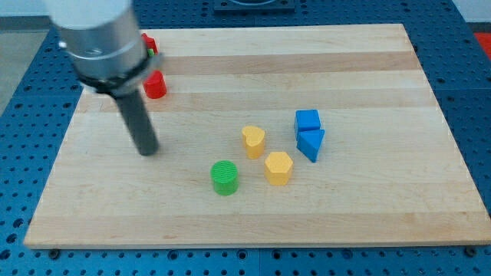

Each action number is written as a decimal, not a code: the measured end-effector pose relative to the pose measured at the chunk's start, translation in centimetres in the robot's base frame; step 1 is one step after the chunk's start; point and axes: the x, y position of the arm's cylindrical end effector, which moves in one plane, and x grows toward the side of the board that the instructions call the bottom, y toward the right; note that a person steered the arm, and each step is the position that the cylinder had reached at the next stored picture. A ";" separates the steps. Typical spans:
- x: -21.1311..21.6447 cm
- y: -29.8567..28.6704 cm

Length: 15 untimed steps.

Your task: Push red circle towards green circle

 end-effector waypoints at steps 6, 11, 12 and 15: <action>-14.6 3.8; -4.0 9.1; -1.7 10.7; 0.0 6.6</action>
